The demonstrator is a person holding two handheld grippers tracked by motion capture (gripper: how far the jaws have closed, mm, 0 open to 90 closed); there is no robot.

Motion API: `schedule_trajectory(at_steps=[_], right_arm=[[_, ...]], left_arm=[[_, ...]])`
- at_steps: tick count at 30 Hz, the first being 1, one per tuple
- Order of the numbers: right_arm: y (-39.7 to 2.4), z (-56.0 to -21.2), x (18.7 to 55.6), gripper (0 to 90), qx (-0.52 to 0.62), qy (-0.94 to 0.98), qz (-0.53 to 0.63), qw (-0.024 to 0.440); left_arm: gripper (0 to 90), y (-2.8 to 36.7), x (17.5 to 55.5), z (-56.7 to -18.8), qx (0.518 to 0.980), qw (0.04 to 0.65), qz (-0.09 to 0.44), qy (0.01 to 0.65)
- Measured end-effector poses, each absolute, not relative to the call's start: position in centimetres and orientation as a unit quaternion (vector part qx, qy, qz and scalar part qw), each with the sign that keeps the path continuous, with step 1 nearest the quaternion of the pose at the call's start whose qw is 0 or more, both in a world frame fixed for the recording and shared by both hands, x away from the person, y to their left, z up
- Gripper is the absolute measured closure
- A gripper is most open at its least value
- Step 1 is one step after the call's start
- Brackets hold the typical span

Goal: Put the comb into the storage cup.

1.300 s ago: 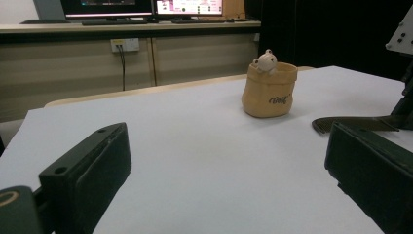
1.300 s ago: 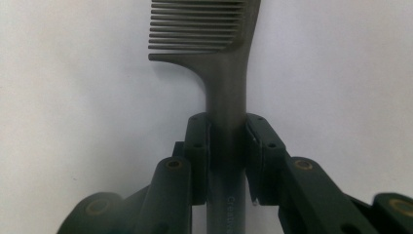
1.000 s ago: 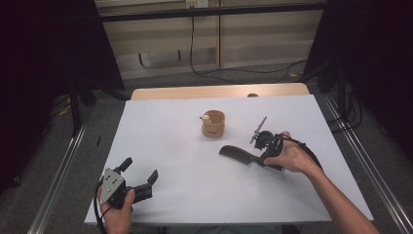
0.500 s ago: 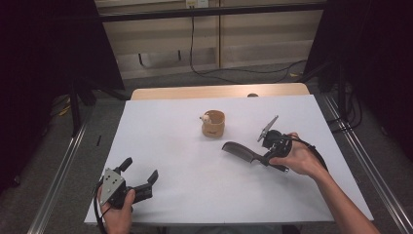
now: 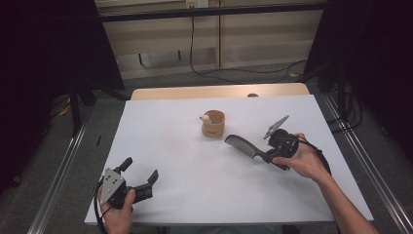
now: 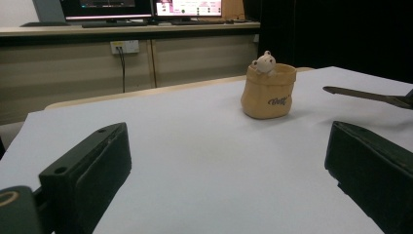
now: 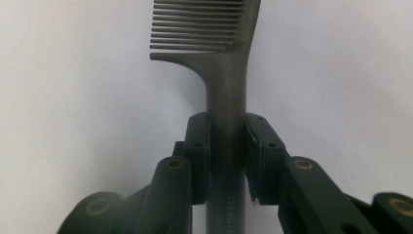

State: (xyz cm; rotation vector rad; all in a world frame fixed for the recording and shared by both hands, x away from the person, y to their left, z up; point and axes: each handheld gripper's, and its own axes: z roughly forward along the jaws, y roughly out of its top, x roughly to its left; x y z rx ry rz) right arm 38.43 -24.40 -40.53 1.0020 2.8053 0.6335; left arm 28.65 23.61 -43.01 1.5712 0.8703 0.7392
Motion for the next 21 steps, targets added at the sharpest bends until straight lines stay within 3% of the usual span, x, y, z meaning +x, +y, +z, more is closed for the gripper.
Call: schedule_trajectory(at_steps=[21], right_arm=[[-25.7, -40.1, 37.7, 73.3, 0.361, 0.883, 0.289, 0.083]], left_arm=[[3.2, 23.7, 28.5, -42.9, 0.663, 0.571, 0.312, 0.369]])
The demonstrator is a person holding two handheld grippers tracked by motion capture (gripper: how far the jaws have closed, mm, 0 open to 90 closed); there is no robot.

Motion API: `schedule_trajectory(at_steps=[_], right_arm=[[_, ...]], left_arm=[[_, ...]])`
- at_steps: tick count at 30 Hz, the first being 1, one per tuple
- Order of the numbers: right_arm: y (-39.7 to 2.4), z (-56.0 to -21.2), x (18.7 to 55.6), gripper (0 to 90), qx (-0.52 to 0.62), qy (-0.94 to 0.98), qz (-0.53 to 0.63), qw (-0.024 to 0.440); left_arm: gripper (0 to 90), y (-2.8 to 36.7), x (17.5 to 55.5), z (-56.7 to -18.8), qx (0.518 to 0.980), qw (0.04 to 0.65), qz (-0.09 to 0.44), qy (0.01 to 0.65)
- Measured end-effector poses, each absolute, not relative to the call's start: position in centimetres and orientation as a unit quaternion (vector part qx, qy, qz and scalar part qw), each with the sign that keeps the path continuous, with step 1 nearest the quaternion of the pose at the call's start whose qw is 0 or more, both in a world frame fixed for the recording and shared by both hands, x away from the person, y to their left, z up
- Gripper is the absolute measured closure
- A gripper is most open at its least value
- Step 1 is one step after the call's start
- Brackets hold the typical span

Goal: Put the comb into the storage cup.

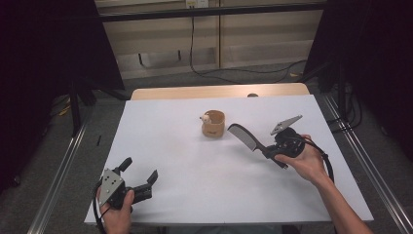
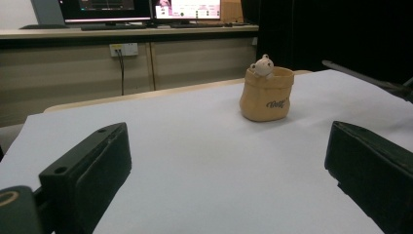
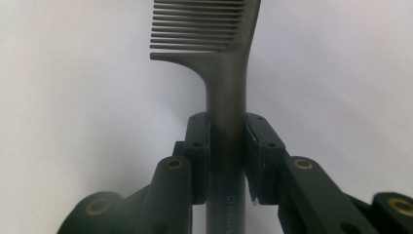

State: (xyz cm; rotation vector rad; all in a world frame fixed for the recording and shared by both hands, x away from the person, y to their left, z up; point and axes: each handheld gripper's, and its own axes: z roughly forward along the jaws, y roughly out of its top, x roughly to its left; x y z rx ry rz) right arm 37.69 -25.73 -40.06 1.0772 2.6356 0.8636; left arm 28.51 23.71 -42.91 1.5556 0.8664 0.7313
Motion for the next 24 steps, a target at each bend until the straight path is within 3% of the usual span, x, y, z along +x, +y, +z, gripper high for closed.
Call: schedule_trajectory(at_steps=[24], right_arm=[[-26.3, -38.5, 37.2, 73.4, 0.359, 0.843, 0.38, 0.125]], left_arm=[[3.2, 23.8, 28.5, -42.9, 0.663, 0.57, 0.315, 0.368]])
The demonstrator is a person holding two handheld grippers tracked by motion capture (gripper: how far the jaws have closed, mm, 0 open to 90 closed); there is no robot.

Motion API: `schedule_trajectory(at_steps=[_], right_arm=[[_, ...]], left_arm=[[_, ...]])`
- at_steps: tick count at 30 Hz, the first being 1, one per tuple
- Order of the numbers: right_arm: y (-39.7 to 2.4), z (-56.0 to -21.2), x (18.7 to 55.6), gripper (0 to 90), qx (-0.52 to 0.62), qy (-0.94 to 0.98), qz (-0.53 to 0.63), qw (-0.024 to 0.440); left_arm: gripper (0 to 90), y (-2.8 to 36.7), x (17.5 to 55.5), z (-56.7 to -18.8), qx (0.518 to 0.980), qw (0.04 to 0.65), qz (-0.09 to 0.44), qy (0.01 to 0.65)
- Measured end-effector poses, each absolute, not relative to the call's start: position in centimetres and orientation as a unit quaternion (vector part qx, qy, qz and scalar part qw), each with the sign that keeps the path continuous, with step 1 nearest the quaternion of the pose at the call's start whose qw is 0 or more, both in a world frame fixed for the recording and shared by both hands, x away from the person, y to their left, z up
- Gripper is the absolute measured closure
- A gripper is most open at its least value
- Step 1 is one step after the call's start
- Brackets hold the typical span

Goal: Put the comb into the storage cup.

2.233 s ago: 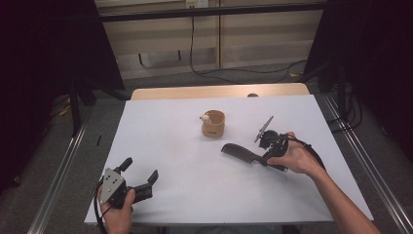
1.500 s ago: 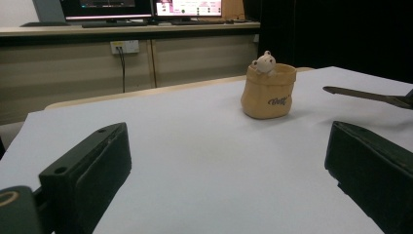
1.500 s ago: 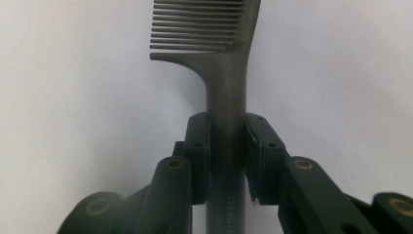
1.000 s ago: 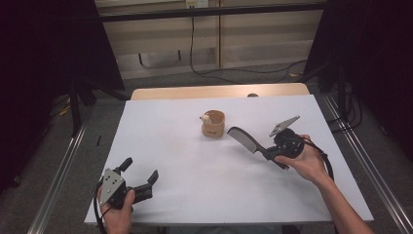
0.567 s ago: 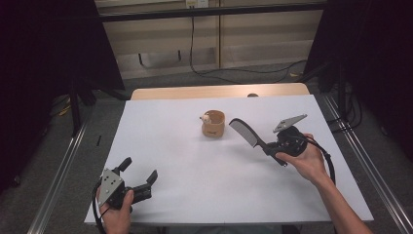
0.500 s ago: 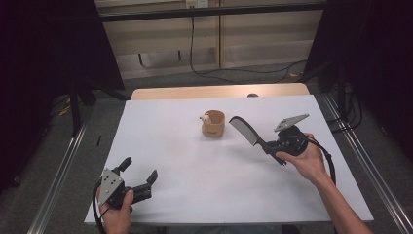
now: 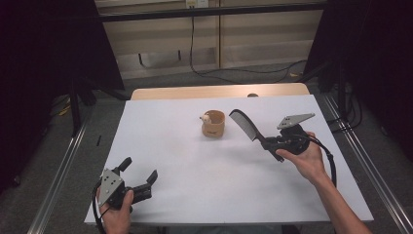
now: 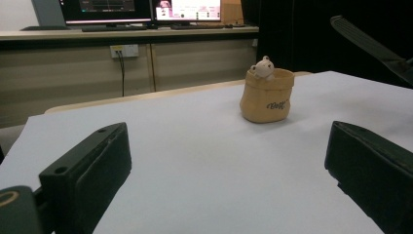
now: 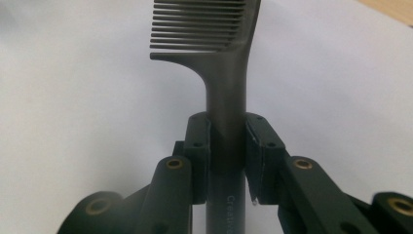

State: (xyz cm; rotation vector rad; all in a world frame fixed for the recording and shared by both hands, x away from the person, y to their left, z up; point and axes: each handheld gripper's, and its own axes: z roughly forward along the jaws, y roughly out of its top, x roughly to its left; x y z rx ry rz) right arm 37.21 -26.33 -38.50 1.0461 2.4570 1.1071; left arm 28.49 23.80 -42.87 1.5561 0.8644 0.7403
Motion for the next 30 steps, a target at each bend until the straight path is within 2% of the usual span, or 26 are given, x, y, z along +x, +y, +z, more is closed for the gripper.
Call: schedule_trajectory(at_steps=[14, 30], right_arm=[[-26.0, -38.0, 37.0, 73.4, 0.348, 0.825, 0.428, 0.122], [-25.6, -36.7, 37.5, 73.4, 0.337, 0.791, 0.487, 0.155]], left_arm=[[3.2, 23.8, 28.5, -42.8, 0.658, 0.577, 0.313, 0.369], [3.2, 23.7, 28.5, -42.8, 0.657, 0.58, 0.308, 0.37]])
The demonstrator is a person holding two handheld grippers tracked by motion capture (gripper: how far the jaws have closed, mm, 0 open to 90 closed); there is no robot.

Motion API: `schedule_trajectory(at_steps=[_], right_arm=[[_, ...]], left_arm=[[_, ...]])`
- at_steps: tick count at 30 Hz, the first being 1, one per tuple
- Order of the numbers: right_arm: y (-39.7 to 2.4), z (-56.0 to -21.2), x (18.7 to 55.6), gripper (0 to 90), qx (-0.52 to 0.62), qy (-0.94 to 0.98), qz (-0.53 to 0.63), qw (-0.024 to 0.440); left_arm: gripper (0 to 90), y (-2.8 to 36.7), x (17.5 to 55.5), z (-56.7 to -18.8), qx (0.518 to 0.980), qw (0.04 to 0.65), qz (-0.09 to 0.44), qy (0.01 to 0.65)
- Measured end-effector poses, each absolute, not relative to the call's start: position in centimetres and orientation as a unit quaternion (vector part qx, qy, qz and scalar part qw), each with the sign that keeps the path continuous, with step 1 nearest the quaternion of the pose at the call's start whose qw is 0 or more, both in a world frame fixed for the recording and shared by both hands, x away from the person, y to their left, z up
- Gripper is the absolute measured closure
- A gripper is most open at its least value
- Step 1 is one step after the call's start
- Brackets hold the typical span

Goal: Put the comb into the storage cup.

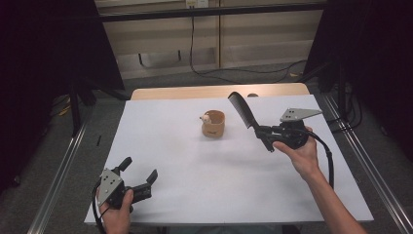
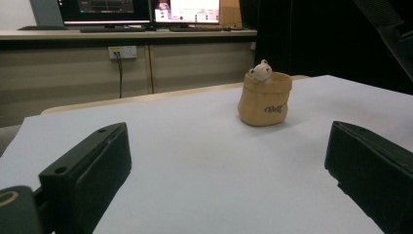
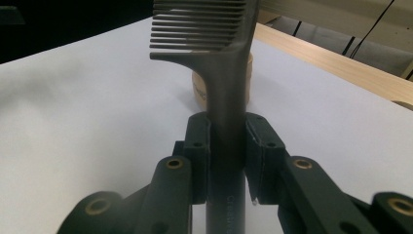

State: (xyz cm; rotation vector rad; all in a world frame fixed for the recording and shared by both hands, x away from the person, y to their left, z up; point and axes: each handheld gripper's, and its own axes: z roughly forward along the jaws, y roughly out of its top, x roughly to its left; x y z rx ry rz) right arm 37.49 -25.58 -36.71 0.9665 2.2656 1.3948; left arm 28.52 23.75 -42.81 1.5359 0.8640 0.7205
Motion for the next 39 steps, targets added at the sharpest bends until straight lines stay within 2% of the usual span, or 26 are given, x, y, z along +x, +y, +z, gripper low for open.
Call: schedule_trajectory(at_steps=[39], right_arm=[[-22.9, -34.7, 39.3, 73.4, 0.314, 0.717, 0.591, 0.196]], left_arm=[[3.2, 23.8, 28.6, -42.8, 0.658, 0.58, 0.31, 0.367]])
